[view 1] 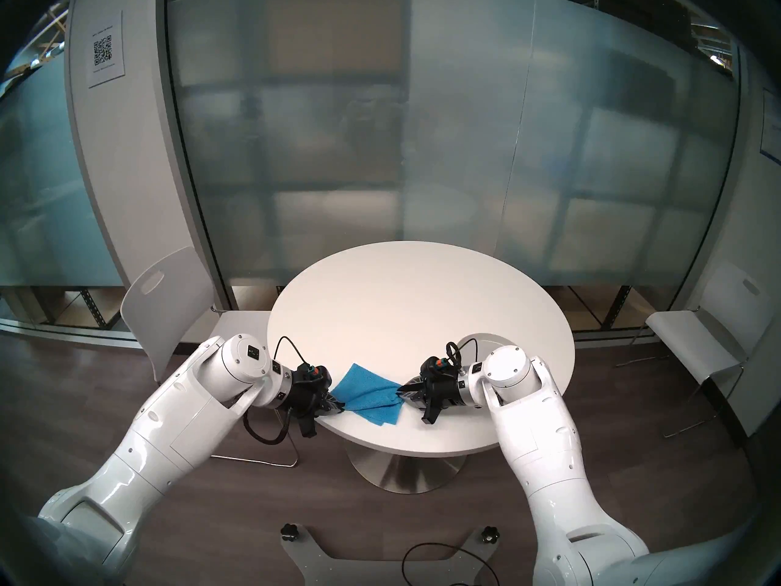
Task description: Fold the napkin in half twice and place it beside the plate
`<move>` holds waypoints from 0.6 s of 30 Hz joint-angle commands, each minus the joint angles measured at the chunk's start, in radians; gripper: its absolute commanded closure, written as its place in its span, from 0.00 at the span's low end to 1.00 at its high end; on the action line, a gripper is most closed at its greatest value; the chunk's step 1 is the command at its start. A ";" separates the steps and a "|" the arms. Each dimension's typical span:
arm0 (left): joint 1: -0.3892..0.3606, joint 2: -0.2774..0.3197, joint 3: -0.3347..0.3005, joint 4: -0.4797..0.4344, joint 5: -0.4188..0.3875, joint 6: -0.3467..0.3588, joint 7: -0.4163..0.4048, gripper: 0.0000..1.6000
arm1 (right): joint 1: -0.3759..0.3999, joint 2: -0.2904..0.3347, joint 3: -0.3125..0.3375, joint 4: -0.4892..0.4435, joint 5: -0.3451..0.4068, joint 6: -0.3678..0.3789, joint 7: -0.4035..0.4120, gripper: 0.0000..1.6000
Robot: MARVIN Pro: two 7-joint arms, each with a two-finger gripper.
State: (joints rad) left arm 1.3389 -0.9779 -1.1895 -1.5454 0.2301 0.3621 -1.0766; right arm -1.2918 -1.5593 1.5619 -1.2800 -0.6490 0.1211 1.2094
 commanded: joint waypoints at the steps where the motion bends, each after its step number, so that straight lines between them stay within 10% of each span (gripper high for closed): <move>1: -0.006 -0.014 -0.011 -0.005 -0.003 0.005 0.018 1.00 | 0.003 -0.001 -0.001 0.001 0.001 -0.004 -0.002 0.57; 5: -0.018 -0.023 -0.007 0.001 -0.005 0.007 0.025 0.73 | 0.005 -0.004 -0.001 0.004 0.002 -0.006 -0.002 0.57; 18: -0.036 -0.030 -0.007 0.012 -0.005 0.009 0.035 0.47 | 0.021 -0.007 -0.001 0.028 0.003 -0.014 -0.004 0.57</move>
State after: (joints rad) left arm 1.3261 -1.0036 -1.1907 -1.5314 0.2250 0.3721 -1.0414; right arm -1.2772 -1.5613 1.5622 -1.2591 -0.6490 0.1095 1.2049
